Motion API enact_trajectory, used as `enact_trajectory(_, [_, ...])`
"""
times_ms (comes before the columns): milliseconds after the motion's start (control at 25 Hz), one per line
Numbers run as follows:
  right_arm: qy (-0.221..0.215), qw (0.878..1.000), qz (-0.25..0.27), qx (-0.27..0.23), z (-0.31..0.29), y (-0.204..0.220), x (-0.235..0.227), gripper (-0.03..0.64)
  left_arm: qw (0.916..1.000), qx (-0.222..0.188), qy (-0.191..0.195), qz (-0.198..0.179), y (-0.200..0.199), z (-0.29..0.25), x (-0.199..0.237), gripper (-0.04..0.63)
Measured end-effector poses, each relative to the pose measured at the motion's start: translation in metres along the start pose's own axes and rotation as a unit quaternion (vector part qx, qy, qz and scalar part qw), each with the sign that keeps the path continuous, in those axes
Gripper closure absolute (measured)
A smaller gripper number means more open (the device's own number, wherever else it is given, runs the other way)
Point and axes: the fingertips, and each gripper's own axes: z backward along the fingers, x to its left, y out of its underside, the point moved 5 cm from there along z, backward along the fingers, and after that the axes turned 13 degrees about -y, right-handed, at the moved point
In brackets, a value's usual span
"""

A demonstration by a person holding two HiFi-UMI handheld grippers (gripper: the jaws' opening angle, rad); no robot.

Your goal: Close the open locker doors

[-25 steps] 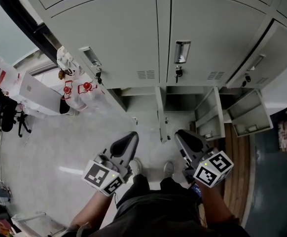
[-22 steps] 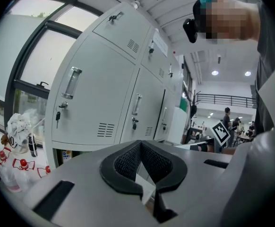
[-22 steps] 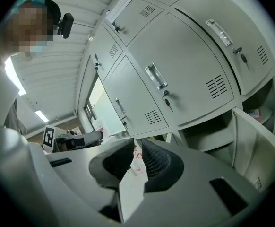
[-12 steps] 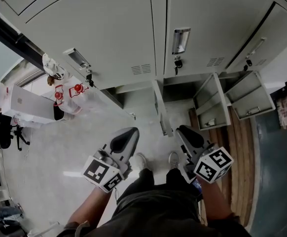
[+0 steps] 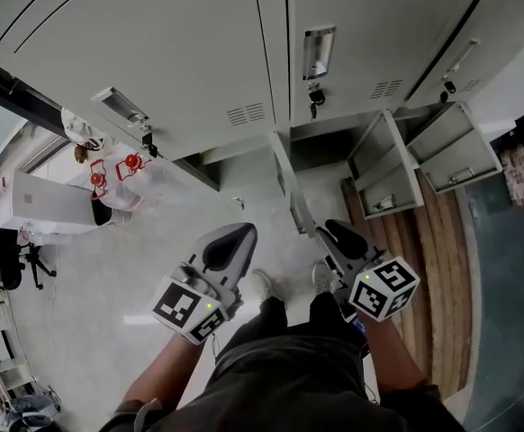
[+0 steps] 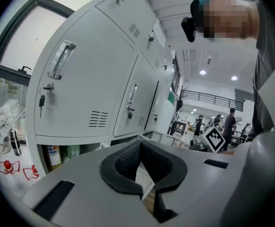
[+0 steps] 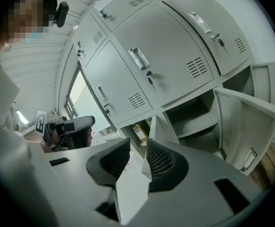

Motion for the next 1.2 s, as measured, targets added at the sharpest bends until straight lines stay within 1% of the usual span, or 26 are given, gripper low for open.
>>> enact_trajectory(280, [0.014,1.000,-0.017,0.011,-0.003,0.018,-0.009,0.548,0.9998,0.015,0.015,0.002,0.013,-0.007,-0.001,0.594])
enact_trajectory(760, [0.015,0.999,-0.034,0.033,-0.012,0.041,-0.018,0.548,0.9986,0.043,0.029,0.006,0.037,-0.017,-0.007,0.593])
enact_trajectory(1000, [0.027,0.998,-0.038,0.036,-0.015,0.048,-0.021,0.548,0.9987,0.044,0.025,0.011,0.041,-0.012,-0.002,0.593])
enact_trajectory(1200, [0.024,0.998,-0.036,0.042,-0.021,0.050,-0.016,0.548,0.9987,0.042,0.016,0.022,0.046,-0.004,0.008,0.594])
